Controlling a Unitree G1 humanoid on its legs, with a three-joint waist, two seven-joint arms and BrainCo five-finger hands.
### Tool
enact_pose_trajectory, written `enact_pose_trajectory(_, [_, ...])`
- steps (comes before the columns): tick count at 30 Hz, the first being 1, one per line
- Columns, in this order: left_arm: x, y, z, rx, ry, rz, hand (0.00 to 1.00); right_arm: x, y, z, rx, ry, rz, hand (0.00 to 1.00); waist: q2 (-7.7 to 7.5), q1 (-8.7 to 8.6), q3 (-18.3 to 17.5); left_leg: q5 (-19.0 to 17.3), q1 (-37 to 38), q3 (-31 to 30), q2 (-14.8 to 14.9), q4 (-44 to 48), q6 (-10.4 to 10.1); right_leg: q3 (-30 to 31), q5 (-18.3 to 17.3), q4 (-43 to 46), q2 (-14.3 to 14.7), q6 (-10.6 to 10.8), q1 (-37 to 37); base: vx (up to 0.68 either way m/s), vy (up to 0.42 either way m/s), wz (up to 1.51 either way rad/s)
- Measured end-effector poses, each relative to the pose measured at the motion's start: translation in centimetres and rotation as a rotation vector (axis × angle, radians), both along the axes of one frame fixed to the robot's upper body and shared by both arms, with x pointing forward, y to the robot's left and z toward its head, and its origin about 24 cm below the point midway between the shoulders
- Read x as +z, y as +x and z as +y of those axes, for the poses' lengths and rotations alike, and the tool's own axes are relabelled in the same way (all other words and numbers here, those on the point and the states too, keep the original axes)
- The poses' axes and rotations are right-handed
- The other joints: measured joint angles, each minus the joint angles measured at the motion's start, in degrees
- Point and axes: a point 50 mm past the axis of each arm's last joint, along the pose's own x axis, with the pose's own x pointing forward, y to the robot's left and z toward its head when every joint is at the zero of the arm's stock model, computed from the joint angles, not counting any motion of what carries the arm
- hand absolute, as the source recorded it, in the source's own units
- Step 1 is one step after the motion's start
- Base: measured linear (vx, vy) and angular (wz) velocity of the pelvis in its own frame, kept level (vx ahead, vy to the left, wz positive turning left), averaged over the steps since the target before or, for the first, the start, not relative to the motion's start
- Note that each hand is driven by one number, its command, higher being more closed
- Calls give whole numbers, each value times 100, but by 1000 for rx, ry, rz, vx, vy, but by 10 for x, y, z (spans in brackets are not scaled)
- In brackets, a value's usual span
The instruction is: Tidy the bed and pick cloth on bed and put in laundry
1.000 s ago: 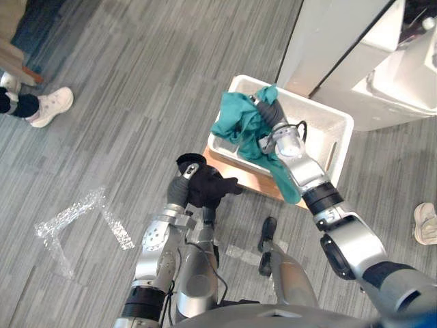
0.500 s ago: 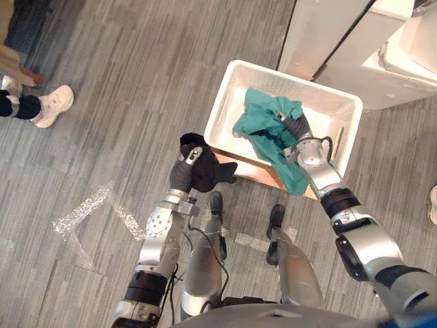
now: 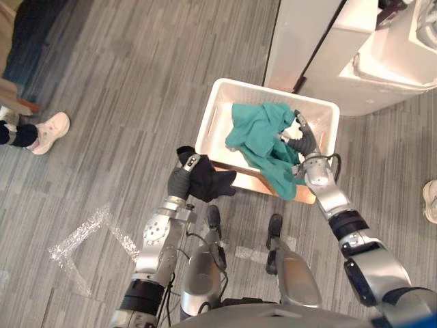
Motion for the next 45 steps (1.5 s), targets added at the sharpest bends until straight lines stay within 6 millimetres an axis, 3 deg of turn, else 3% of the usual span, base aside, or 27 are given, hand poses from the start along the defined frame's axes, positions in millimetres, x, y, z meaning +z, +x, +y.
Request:
enact_pose_trajectory(3, [-9, -7, 2, 51, -23, 43, 100, -22, -18, -9, -30, 18, 57, 0, -70, -7, -456, -39, 108, 140, 19, -1, -45, 31, -7, -101, 32, -9, 162, 85, -3, 2])
enact_pose_trajectory(6, [-15, -12, 20, 249, -70, 101, 100, -52, -43, -25, -92, 34, 146, 0, -130, -15, -683, -140, 347, 165, 44, -6, -45, 55, -93, -115, 93, -27, 390, 16, -11, -3])
enact_pose_trajectory(8, [-16, -21, 56, 557, -142, 125, 100, -85, -81, -45, -207, 56, 247, 0, -194, -64, -956, -215, 447, 147, 58, -7, -87, 60, -196, -113, 111, -17, 497, 0, 0, 0])
enact_pose_trajectory(9, [-15, -24, 67, 640, -158, 122, 100, -93, -91, -49, -237, 65, 275, 0, -213, -94, -988, -222, 489, 143, 67, -8, -94, 59, -220, -113, 119, -10, 541, 0, 0, 0])
enact_pose_trajectory(11, [-9, -37, 100, 892, -226, 94, 100, -119, -128, -59, -316, 78, 386, 0, -278, -196, -1155, -249, 592, 178, 105, -7, -133, 66, -277, -110, 152, 6, 616, 41, -33, -8])
enact_pose_trajectory(14, [27, -46, 123, 1089, -308, -80, 100, -156, -184, -63, -407, 84, 580, 0, -390, -353, -1308, -283, 738, 230, 146, -7, -182, 121, -291, -123, 194, -15, 740, 39, -21, -9])
enact_pose_trajectory(15, [34, -45, 124, 1103, -321, -109, 100, -161, -193, -63, -417, 83, 615, 0, -394, -372, -1326, -297, 796, 255, 148, -8, -195, 159, -292, -122, 199, -21, 783, 45, -9, -16])
enact_pose_trajectory(20, [80, -26, 138, 1093, -328, -294, 100, -192, -253, -73, -489, 51, 848, 0, -281, -656, -1681, -418, 1090, 464, 139, -9, -216, 397, -294, -125, 198, -20, 947, 43, 10, -23])
enact_pose_trajectory(26, [132, -12, 129, 968, -317, -517, 100, -207, -294, -73, -521, 97, 994, 0, -154, -881, -1903, -489, 1287, 773, 163, -10, -247, 725, -288, -120, 243, -13, 951, 26, 13, -28])
enact_pose_trajectory(31, [159, 1, 115, 826, -254, -631, 100, -214, -315, -67, -489, 155, 1082, 0, -77, -1000, -2030, -502, 1422, 1031, 194, -10, -262, 996, -250, -106, 299, -14, 947, 19, 6, -28])
enact_pose_trajectory(37, [203, 17, 79, 676, -112, -814, 100, -216, -319, -67, -483, 225, 1082, 0, -48, -1186, -2074, -560, 1586, 1325, 217, -10, -319, 1305, -190, -122, 380, -35, 907, -5, 4, -28])
enact_pose_trajectory(39, [223, 20, 67, 637, -76, -895, 100, -216, -319, -66, -486, 252, 1073, 0, -13, -1329, -2099, -586, 1588, 1419, 221, -10, -337, 1398, -174, -127, 388, -40, 824, -29, 8, -31])
enact_pose_trajectory(43, [253, 25, 50, 602, -32, -1017, 100, -216, -323, -68, -503, 272, 1083, 0, 122, -1443, -2077, -605, 1610, 1683, 209, -10, -339, 1635, -119, -138, 399, -44, 723, 6, 11, -34])
enact_pose_trajectory(45, [263, 33, 48, 598, -21, -1023, 100, -217, -326, -67, -495, 279, 1098, 0, 212, -1628, -2062, -600, 1675, 1775, 206, -9, -329, 1688, -79, -140, 412, -11, 726, 9, 0, -22])
